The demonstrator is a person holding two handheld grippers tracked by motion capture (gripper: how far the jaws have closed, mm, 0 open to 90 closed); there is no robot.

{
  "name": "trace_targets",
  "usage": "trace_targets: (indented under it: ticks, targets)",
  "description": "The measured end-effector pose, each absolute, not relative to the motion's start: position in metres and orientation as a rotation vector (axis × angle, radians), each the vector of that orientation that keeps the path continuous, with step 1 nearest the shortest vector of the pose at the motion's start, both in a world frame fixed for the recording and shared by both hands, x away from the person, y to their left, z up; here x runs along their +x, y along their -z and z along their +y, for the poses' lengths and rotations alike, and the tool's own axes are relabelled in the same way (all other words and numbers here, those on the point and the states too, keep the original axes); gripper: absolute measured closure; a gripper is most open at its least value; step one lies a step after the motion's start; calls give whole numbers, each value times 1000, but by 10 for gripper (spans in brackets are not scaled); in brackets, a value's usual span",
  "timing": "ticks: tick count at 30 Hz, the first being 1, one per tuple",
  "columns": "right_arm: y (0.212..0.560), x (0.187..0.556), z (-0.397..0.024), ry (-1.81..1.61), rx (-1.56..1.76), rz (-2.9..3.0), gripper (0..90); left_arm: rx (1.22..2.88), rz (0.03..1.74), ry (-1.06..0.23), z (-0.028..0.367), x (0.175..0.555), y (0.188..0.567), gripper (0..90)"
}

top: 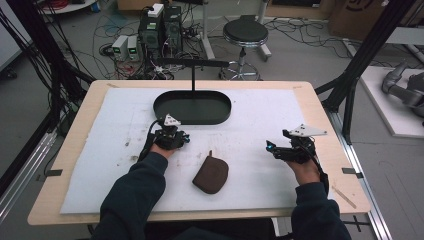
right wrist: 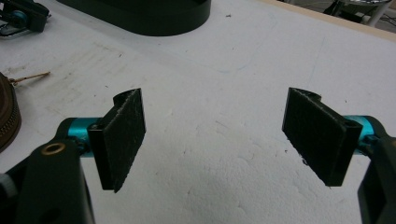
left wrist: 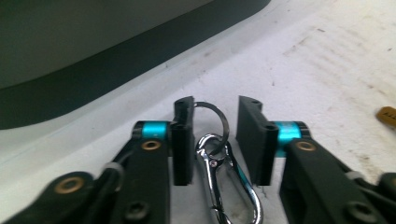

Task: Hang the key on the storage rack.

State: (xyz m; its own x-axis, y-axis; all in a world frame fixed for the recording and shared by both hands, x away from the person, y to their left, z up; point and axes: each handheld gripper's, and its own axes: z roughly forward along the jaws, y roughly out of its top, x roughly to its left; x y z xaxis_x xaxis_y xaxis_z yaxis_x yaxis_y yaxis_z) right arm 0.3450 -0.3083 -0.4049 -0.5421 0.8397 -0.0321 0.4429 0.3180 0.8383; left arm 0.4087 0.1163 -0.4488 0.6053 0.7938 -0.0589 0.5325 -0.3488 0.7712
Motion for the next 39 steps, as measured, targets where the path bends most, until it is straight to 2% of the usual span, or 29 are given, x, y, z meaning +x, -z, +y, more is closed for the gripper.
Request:
trace_targets:
  ticks: [5, 15, 19, 28, 39]
  targets:
    - [404, 344, -308, -1134, 1133, 2118, 217, 1980, 1075, -352, 126, 409, 445, 799]
    - [404, 343, -310, -1136, 1136, 2118, 218, 1886, 1075, -249, 141, 408, 437, 872]
    - [405, 343, -311, -1139, 1145, 2113, 219, 1910, 1087, -220, 143, 407, 436, 875]
    - [404, 341, -311, -1140, 1139, 2111, 219, 1964, 1101, -254, 143, 406, 437, 862]
    - [404, 341, -312, -1137, 1151, 2112, 232, 2007, 1062, -196, 145, 402, 440, 876]
